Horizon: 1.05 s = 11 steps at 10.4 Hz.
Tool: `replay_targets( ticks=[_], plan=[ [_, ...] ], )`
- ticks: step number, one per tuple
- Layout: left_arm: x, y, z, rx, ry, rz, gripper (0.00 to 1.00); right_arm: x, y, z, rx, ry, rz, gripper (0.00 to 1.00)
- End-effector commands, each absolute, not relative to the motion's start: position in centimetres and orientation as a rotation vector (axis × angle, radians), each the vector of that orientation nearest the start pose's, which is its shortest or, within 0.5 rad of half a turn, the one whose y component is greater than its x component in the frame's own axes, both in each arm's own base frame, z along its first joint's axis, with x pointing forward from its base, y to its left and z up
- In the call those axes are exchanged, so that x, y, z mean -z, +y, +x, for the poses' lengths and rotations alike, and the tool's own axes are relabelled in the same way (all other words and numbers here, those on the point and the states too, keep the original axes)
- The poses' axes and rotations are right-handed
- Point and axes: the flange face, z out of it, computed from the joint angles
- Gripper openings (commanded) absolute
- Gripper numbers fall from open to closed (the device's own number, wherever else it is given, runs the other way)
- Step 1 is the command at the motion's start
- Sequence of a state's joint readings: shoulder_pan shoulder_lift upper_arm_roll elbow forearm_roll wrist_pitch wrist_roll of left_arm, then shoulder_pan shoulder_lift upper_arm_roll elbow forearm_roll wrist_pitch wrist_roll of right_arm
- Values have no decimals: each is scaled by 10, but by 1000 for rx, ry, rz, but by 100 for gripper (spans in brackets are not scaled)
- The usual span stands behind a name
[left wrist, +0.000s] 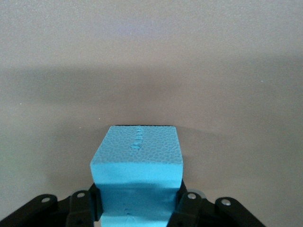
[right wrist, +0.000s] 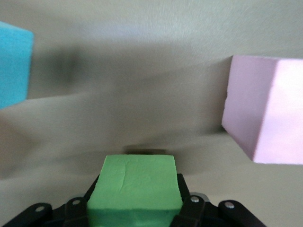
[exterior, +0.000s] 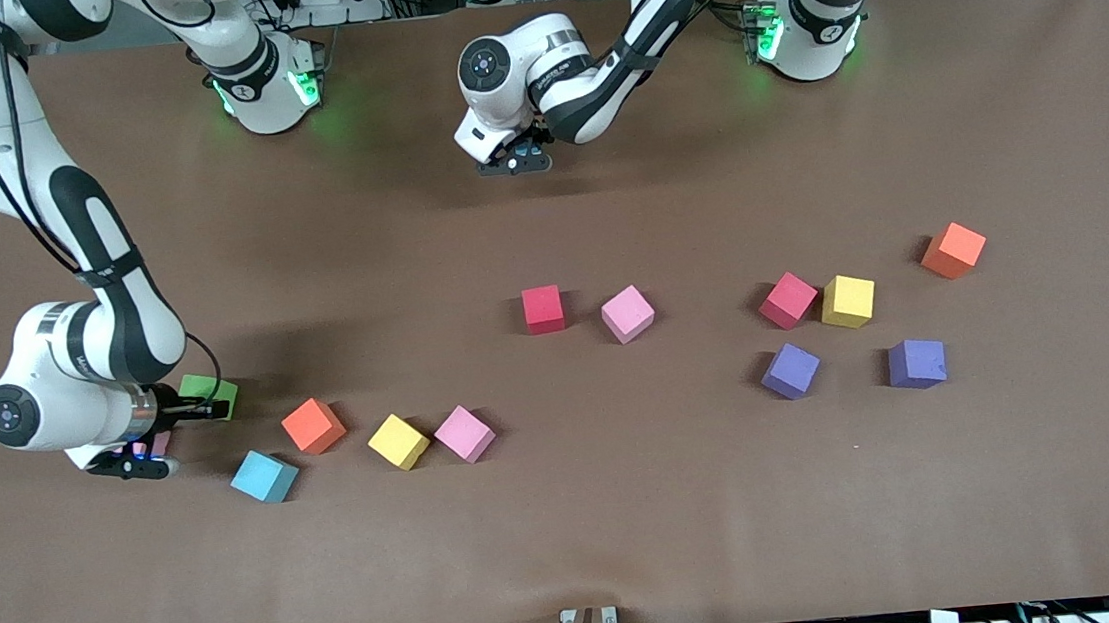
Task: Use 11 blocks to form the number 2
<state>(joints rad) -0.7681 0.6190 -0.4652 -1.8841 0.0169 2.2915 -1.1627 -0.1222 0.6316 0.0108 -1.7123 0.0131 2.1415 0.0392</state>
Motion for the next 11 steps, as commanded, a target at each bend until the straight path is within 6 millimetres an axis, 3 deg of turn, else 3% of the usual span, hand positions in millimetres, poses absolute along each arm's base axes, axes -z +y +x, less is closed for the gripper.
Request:
replay_targets(
  ticks=[1, 2, 3, 6, 9, 11],
  plan=[
    [-189, -569, 203, -424, 25, -3078, 56, -253, -59, 641, -286, 262, -3095, 59],
    [-188, -570, 203, -425, 25, -3083, 71, -270, -50, 641, -273, 269, -3099, 58],
    [-189, -570, 203, -421, 24, -3091, 98, -287, -42, 641, -259, 283, -3102, 59],
    [-194, -572, 205, -385, -29, -3094, 100, -321, -26, 639, -205, 249, -3111, 59],
    [-250, -572, 225, -282, -49, -3159, 100, -343, 3, 639, -153, 254, -3117, 59],
    [-291, -557, 253, -211, -72, -3167, 100, -345, 12, 631, -144, 252, -3119, 58]
  ],
)
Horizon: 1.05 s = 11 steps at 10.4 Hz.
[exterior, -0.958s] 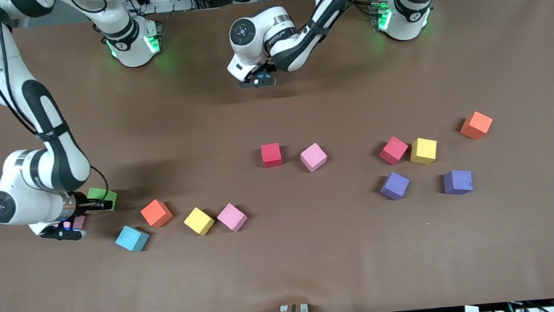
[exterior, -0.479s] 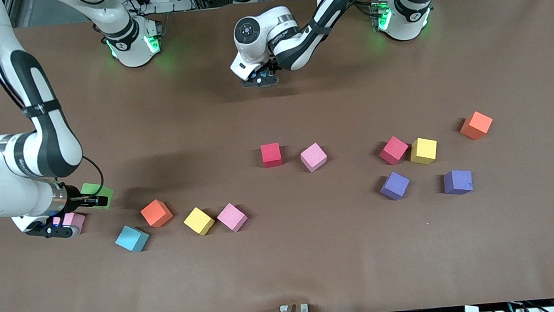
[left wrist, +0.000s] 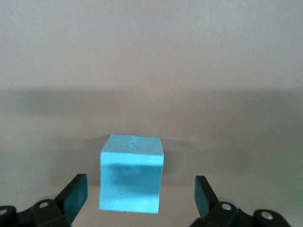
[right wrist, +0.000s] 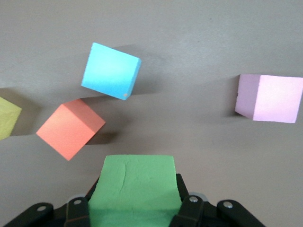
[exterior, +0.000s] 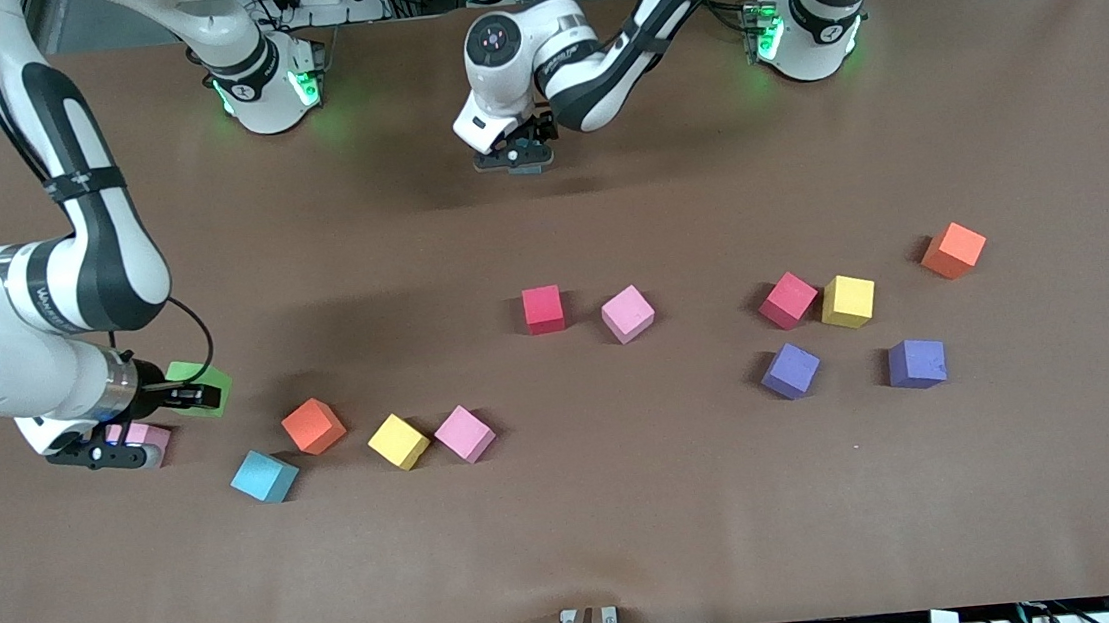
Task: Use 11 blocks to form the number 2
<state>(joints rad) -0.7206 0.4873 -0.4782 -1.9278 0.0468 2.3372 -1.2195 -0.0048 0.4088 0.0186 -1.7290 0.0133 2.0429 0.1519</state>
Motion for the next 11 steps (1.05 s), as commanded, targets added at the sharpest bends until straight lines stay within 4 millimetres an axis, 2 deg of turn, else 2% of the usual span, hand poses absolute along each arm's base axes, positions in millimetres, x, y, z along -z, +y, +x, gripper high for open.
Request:
replay_targets(
  ticks=[1, 3, 4, 5, 6, 7, 8, 9, 11],
  plan=[
    [-304, -549, 269, -189, -60, -3172, 100, -348, 20, 629, -144, 227, -3120, 58],
    [-322, -527, 320, -128, 20, -3208, 100, -354, 58, 620, -142, 188, -3083, 58],
    [-333, -515, 354, -74, 108, -3227, 100, -364, 75, 616, -124, 164, -3061, 58],
    [-338, -500, 389, -42, 158, -3244, 100, -373, 102, 611, -105, 93, -3064, 58],
    [-340, -494, 407, -30, 142, -3255, 100, -382, 127, 605, -89, 28, -3065, 58],
    [-339, -479, 435, 12, 129, -3248, 100, -390, 152, 589, -79, -63, -3065, 58],
    [-337, -473, 456, 29, 151, -3254, 100, -396, 177, 572, -60, -148, -3062, 58],
    [-326, -465, 479, 24, 82, -3254, 100, -402, 200, 550, -33, -252, -3056, 58],
    [-304, -426, 523, 31, -59, -3221, 100, -410, 238, 498, -20, -506, -3031, 55]
  ],
)
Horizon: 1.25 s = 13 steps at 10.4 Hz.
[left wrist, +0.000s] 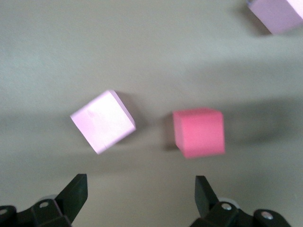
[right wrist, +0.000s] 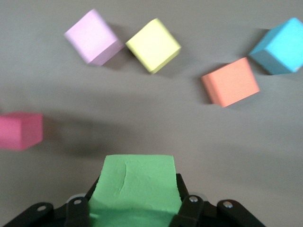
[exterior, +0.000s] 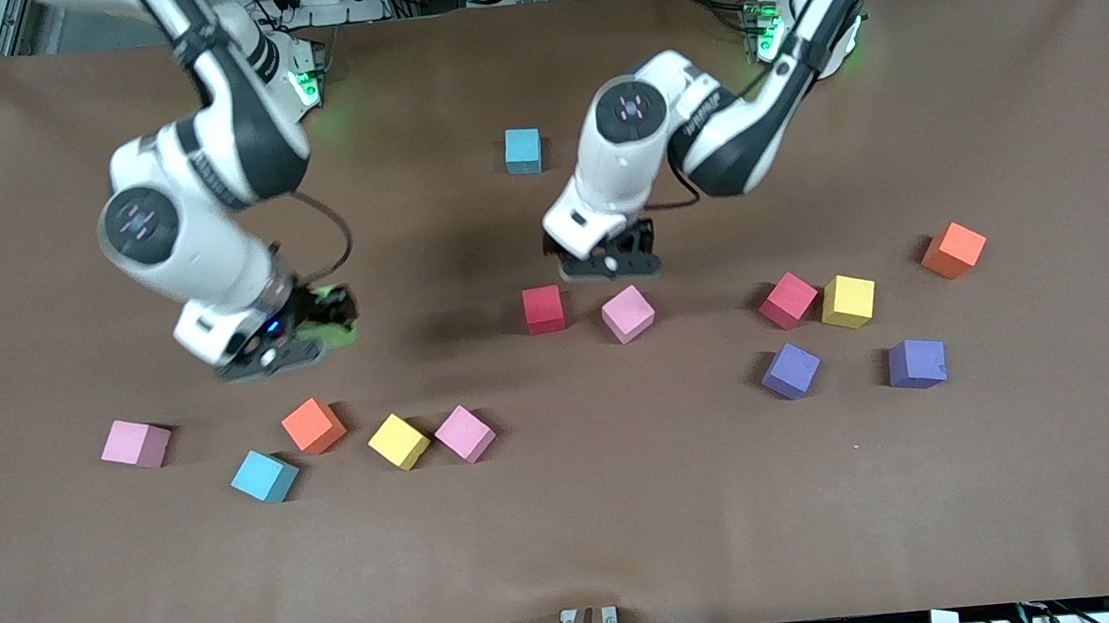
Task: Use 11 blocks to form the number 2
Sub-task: 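Carry the green cube beside the cyan cube while the left gripper grasps the pink cube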
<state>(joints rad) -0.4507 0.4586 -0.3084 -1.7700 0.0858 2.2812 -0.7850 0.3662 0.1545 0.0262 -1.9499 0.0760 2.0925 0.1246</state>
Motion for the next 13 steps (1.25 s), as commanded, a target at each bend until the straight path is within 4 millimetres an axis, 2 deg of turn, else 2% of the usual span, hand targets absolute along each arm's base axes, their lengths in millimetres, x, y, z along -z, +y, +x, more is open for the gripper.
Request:
replay_targets(
  ticks=[1, 4, 5, 7, 9, 10, 12, 13],
  plan=[
    [-298, -417, 540, 47, -98, -3214, 100, -408, 256, 473, -34, -638, -3009, 55],
    [-275, -421, 563, 36, -192, -3216, 100, -409, 322, 387, -53, -998, -2951, 55],
    [-268, -419, 564, 26, -233, -3205, 100, -403, 339, 359, -69, -1116, -2933, 55],
    [-246, -421, 559, -53, -358, -3194, 100, -392, 357, 312, -108, -1336, -2854, 55],
    [-245, -423, 555, -77, -567, -3152, 100, -377, 369, 284, -155, -1541, -2760, 55],
    [-245, -422, 553, -100, -620, -3124, 100, -364, 368, 276, -187, -1624, -2729, 55],
    [-243, -418, 550, -137, -630, -3089, 100, -340, 377, 265, -259, -1757, -2673, 55],
    [-242, -418, 550, -141, -655, -3079, 100, -327, 383, 265, -241, -1782, -2658, 55]
  ],
)
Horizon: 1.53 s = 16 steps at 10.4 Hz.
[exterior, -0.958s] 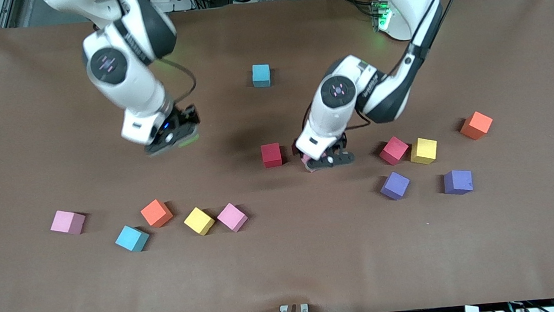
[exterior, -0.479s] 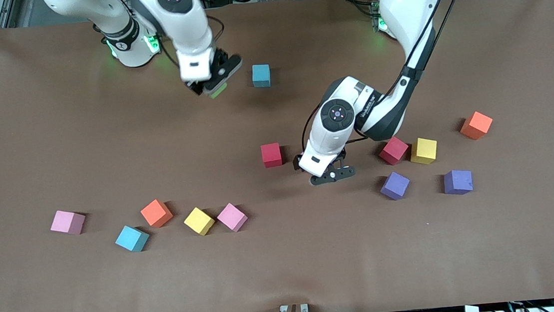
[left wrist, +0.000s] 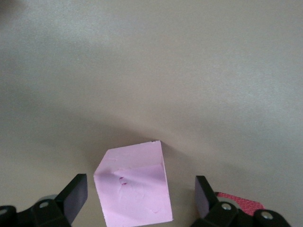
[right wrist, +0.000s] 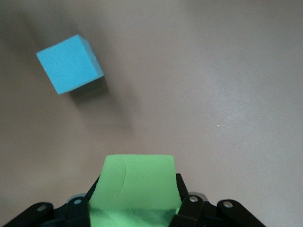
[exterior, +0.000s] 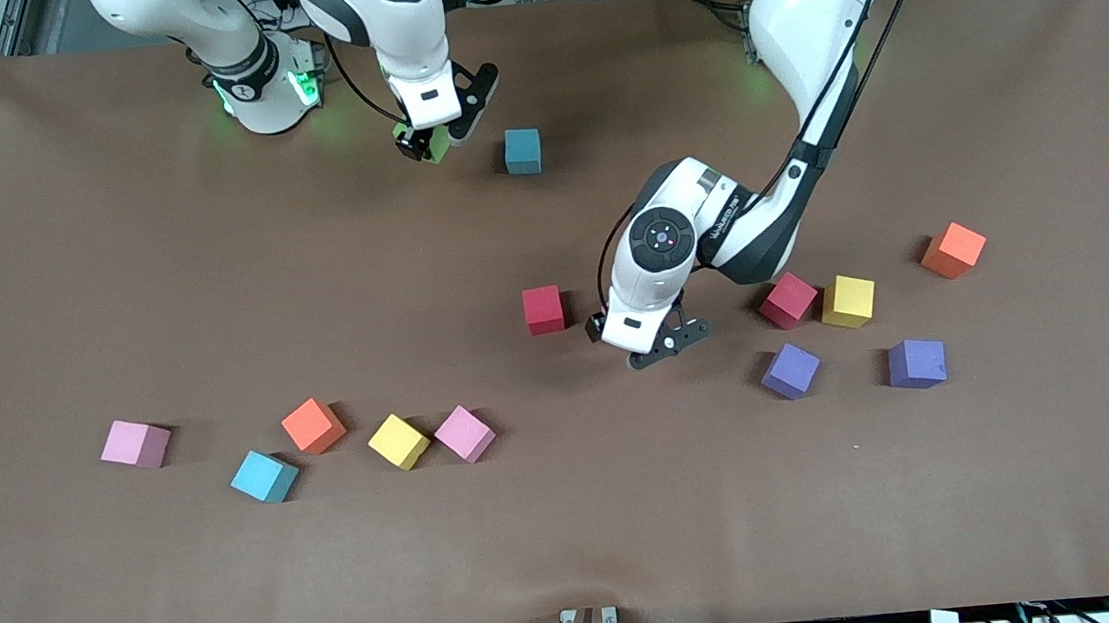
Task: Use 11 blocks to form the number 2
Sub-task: 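Carry the green cube beside the cyan cube while the left gripper grasps the pink cube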
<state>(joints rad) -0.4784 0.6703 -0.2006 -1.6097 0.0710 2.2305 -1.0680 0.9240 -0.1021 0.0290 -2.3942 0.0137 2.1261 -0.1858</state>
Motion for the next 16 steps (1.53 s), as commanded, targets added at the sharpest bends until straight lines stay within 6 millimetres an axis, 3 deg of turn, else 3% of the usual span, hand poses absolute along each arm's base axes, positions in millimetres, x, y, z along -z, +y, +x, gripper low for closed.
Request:
replay_targets(
  ticks=[1, 4, 10, 16],
  plan=[
    [-241, -418, 548, -143, -681, -3069, 100, -313, 395, 256, -233, -1823, -2630, 55],
    [-236, -416, 546, -157, -691, -3055, 100, -274, 421, 236, -182, -1909, -2561, 55],
    [-223, -417, 536, -175, -724, -3017, 100, -245, 432, 221, -200, -2191, -2385, 54],
    [-205, -418, 536, -184, -714, -3017, 100, -214, 454, 221, -184, -2175, -2380, 54]
  ],
)
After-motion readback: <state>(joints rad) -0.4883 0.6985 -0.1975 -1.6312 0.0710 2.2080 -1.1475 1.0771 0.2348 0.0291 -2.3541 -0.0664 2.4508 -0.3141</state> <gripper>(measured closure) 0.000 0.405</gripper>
